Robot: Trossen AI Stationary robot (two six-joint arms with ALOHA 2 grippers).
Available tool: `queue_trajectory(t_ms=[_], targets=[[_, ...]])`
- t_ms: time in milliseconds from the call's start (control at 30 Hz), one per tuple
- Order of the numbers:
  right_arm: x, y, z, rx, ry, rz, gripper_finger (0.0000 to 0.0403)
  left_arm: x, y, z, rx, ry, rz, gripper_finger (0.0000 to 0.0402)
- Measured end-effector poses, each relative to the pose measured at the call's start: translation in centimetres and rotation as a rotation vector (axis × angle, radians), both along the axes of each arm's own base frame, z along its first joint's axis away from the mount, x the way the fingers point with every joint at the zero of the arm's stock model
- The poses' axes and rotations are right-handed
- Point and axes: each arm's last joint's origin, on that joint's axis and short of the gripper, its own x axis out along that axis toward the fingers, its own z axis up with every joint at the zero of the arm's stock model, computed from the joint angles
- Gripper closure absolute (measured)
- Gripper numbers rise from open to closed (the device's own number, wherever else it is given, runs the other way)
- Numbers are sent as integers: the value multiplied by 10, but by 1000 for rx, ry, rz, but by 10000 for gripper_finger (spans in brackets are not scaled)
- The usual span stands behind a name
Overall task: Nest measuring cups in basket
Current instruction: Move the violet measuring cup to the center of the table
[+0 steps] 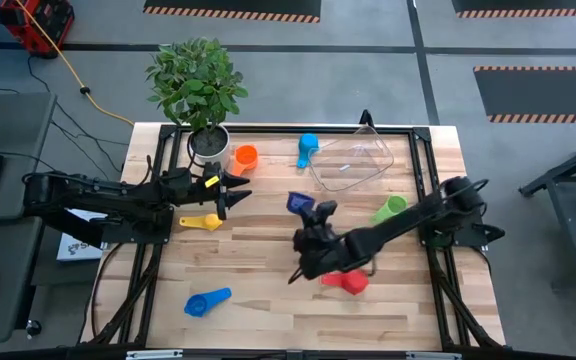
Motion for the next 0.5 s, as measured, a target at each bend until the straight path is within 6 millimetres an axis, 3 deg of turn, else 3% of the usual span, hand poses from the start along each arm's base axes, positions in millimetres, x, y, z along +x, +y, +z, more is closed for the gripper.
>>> queue_trajectory(t_ms=[300, 500], targets=[[43, 9, -66, -168, 224, -12, 403, 0, 0, 0, 6, -4, 0, 200], [59, 16, -93, -226, 318, 5, 403, 0, 0, 0, 6, -4, 0, 200]])
